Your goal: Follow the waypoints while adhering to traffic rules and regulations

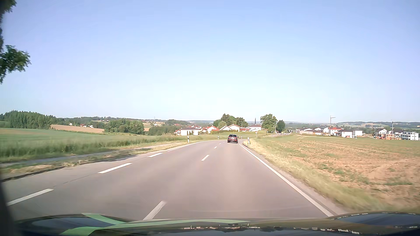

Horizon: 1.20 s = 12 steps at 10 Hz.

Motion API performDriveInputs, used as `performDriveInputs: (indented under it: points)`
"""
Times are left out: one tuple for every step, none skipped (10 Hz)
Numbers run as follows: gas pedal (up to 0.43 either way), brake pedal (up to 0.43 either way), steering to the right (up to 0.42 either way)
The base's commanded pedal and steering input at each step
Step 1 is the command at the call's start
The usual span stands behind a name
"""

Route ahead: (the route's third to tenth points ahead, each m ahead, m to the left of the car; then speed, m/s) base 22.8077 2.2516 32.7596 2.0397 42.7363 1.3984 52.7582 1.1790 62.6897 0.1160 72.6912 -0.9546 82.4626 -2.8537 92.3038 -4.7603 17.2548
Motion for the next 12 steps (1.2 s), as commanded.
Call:
performDriveInputs:
  points:
    - [0.000, 0.000, -0.002]
    - [0.000, 0.000, -0.002]
    - [0.000, 0.000, -0.002]
    - [0.000, 0.000, -0.002]
    - [0.000, 0.000, -0.002]
    - [0.000, 0.000, -0.002]
    - [0.000, 0.000, 0.000]
    - [0.000, 0.000, 0.004]
    - [0.000, 0.000, 0.006]
    - [0.000, 0.000, 0.006]
    - [0.000, 0.000, 0.007]
    - [0.000, 0.000, 0.006]
